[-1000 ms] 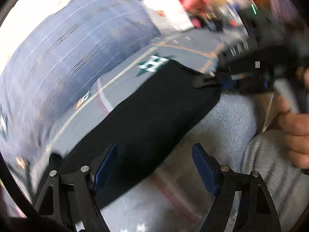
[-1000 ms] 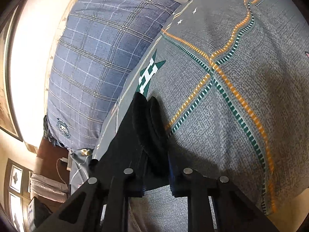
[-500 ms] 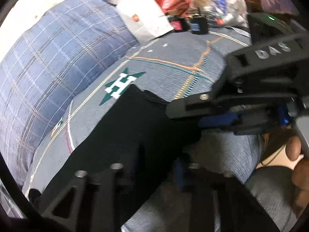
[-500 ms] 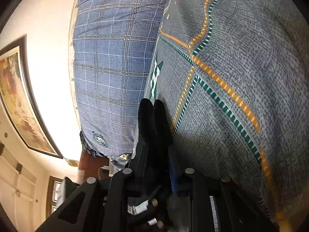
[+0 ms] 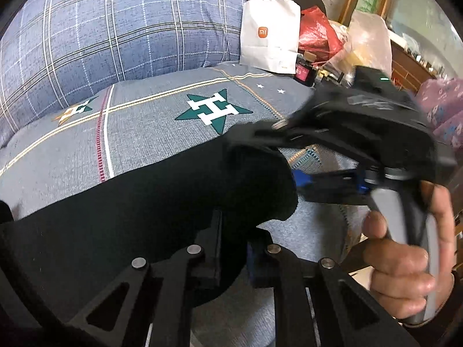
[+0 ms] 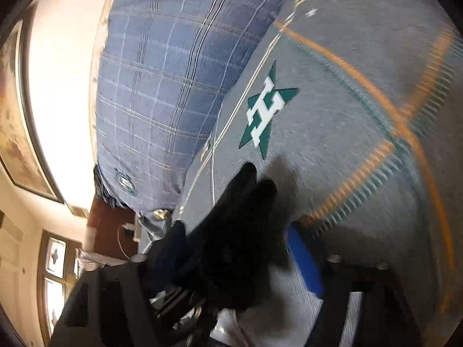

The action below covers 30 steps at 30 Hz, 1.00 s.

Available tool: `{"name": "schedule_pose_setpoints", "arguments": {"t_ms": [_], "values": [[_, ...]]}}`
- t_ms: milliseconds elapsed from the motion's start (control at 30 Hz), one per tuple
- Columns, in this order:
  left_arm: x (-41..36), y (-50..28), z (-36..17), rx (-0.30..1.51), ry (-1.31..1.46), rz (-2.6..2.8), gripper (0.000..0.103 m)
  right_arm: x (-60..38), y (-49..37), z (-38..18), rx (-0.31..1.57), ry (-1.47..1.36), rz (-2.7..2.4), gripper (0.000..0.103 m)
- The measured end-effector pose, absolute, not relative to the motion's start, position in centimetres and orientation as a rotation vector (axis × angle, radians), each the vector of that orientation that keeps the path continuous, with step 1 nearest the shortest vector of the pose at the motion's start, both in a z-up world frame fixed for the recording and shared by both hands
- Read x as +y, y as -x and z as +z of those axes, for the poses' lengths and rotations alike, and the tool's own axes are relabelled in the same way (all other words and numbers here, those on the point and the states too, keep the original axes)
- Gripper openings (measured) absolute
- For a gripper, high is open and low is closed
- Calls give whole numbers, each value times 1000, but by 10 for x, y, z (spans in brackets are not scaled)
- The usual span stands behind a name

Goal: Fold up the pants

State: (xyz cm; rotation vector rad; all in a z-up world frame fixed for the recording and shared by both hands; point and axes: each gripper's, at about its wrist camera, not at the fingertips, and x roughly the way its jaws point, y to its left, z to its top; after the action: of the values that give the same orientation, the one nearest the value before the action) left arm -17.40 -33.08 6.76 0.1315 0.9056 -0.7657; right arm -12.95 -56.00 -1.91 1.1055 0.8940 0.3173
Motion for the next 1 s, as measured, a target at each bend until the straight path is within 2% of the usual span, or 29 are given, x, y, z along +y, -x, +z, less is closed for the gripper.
{"name": "schedule_pose_setpoints", "arguments": {"t_ms": [33,67,167,367,533,633,767,833,900,933,967,1000], "values": [[-326,177,73,897,-115,-765,13,-556,125,-18,900,-1128,353,37],[-320,178,78,886,-104,-764,13,-552,124,-11,895,-1113,354,30],[-294,189,98,843,-30,-759,13,-528,128,23,864,-990,374,22],[-212,201,128,771,165,-666,13,-446,131,96,819,-761,478,21],[-126,189,126,774,322,-584,13,-357,104,117,842,-652,592,21],[-82,174,100,827,392,-518,14,-304,84,106,900,-598,632,21],[-46,151,41,1031,482,-490,17,-249,58,51,1058,-524,614,24],[-38,148,31,1054,550,-492,18,-245,56,32,1103,-547,610,24],[-38,148,40,1024,550,-514,31,-256,63,34,1066,-611,632,26],[-39,149,45,1000,538,-527,51,-265,68,41,1032,-632,640,29],[-40,149,49,979,538,-543,67,-277,77,54,976,-651,634,43],[-40,150,53,962,549,-558,70,-284,83,65,941,-652,613,57]]}}
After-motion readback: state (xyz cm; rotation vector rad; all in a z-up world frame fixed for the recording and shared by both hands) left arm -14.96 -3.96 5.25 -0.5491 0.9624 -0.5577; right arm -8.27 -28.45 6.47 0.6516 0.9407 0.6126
